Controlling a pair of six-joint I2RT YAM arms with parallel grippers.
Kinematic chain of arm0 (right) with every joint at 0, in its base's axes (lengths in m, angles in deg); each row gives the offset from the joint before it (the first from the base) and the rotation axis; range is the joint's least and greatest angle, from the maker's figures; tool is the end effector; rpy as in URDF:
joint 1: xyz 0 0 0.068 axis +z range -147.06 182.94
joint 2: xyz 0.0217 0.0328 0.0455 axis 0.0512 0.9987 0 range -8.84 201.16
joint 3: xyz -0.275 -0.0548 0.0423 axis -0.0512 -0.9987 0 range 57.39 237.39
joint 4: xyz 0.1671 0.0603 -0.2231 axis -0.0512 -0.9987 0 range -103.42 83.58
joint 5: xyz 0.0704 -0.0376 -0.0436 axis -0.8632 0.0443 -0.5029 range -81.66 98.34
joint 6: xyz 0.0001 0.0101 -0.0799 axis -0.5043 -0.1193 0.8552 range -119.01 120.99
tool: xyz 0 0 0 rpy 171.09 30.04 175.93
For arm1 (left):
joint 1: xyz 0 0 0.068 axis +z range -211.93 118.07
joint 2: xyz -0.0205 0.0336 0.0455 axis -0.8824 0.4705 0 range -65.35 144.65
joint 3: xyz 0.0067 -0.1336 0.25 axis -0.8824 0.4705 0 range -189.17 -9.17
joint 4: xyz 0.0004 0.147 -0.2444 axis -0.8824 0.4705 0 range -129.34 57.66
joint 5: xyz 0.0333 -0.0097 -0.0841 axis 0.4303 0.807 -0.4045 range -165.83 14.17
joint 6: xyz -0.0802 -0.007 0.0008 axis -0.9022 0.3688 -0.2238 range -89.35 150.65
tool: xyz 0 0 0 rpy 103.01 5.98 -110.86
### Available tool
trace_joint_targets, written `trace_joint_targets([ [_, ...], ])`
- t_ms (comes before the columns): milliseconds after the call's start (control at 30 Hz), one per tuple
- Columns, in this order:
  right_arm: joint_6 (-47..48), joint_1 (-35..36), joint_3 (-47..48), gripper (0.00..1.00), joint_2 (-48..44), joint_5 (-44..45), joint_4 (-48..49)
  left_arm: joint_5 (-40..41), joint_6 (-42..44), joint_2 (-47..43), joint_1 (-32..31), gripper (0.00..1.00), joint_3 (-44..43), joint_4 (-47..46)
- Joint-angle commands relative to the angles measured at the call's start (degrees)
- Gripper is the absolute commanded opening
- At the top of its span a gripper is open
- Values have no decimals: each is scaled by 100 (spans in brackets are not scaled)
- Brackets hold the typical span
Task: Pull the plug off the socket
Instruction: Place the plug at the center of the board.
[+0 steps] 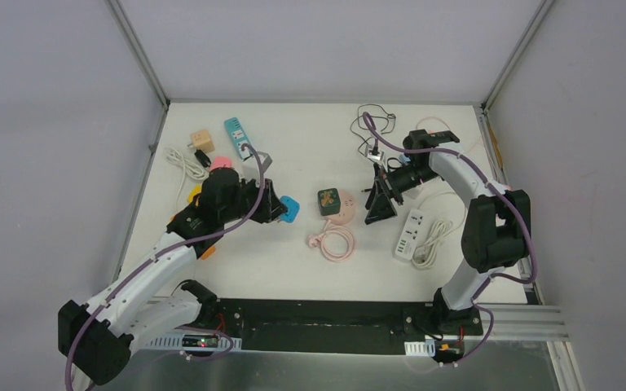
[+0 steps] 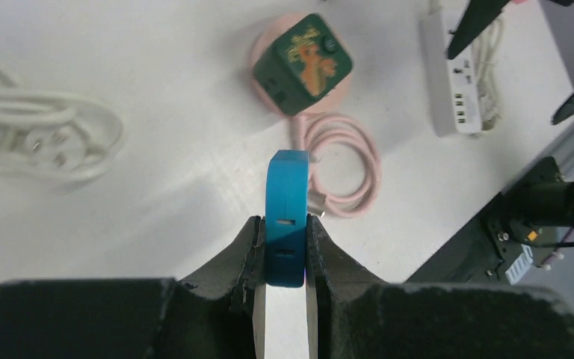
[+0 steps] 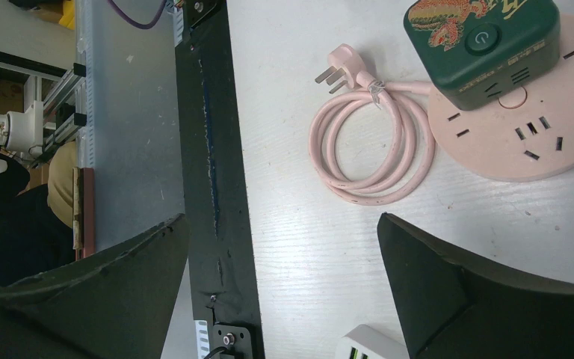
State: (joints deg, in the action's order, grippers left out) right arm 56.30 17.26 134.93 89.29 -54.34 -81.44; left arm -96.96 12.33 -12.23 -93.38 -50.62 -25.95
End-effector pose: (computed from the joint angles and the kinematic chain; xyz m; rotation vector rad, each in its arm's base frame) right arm 0.2973 0.1396 0.2415 -1.3449 2.0623 1.4460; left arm 0.2066 -0.1558 0.2788 0.4840 2.0429 -0.9111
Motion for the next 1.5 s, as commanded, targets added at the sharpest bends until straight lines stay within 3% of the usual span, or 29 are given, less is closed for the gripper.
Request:
trace_joint_targets([
  [0,178,-34,53,100,-258,29,85,1460,-78,-609,6,0,-179,822],
  [167,114,-53,33,100,-248,62,149,2752,-428,-900,6,0,-166,1447],
  [533,77,-57,22,100,-224,106,190,4430,-1030,-861,6,0,-96,2214],
  [867,68,-56,7,100,-200,128,221,5043,-1421,-475,11,0,140,2246],
  [1467,85,-60,7,100,-171,170,218,5127,-1773,568,282,0,259,2042],
])
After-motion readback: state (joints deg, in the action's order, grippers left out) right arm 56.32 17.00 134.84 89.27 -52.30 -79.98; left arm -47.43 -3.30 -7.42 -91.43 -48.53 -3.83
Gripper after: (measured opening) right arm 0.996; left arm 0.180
